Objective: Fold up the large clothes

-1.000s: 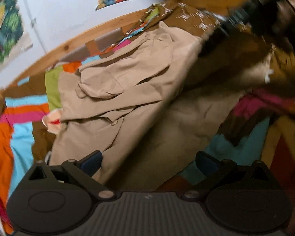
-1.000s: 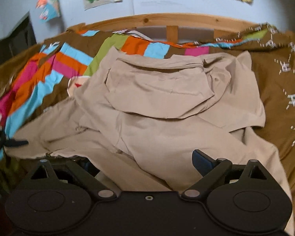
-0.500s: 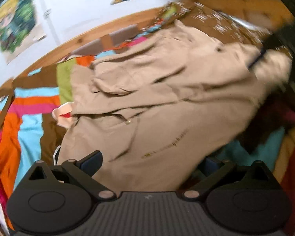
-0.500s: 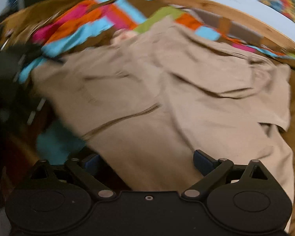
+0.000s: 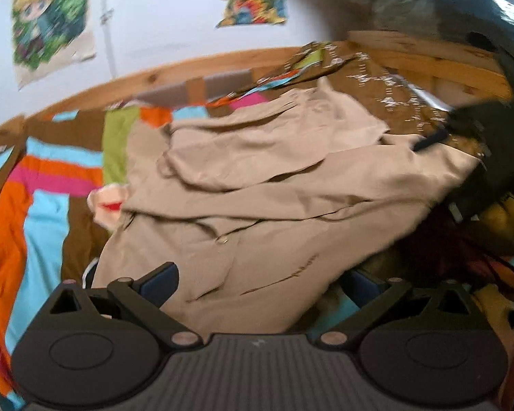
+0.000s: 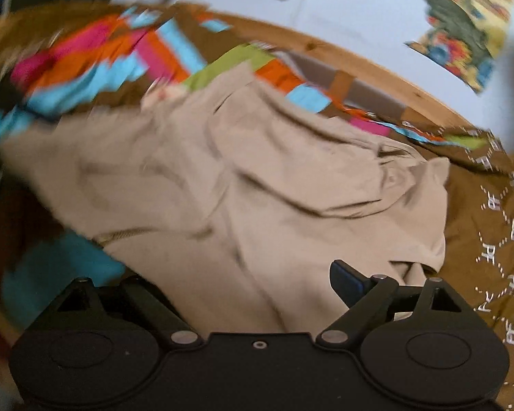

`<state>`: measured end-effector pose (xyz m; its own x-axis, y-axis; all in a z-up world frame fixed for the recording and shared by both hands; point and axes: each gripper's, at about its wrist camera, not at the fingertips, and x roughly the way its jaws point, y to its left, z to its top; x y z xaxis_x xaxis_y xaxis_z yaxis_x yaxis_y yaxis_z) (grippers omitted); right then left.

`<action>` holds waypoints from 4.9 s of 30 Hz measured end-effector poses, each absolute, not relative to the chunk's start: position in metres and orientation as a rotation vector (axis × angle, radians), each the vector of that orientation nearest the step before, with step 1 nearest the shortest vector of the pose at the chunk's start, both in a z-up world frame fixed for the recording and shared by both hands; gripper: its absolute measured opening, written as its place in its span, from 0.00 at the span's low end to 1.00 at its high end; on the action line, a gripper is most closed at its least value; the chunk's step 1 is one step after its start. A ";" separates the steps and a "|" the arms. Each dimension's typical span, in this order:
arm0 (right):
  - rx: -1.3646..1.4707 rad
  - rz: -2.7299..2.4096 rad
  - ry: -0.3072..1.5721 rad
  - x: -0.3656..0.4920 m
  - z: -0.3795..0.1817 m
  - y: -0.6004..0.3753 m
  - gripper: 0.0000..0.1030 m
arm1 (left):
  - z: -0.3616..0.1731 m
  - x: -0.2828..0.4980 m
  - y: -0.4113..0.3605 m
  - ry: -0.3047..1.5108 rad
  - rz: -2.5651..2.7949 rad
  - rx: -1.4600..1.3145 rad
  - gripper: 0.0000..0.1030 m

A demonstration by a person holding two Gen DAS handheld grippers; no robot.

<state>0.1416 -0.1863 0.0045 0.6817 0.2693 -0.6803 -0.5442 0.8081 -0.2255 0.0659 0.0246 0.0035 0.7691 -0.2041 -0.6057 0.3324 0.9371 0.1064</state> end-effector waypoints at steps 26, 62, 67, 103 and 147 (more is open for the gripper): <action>-0.565 0.393 0.669 0.075 -0.034 -0.209 0.86 | 0.023 0.086 0.093 0.622 -0.048 0.067 0.12; -0.661 0.311 0.553 0.046 0.094 -0.292 0.02 | 0.125 0.023 0.086 0.674 -0.180 0.135 0.04; -0.677 0.280 0.530 0.138 0.101 -0.275 0.04 | 0.134 0.095 0.090 0.686 -0.128 0.197 0.05; 0.260 0.031 0.601 0.175 -0.028 -0.368 0.80 | 0.017 0.131 0.135 0.689 0.032 -0.085 0.86; 0.318 -0.078 0.515 0.182 0.013 -0.364 0.02 | 0.018 0.129 0.191 0.680 0.163 -0.502 0.03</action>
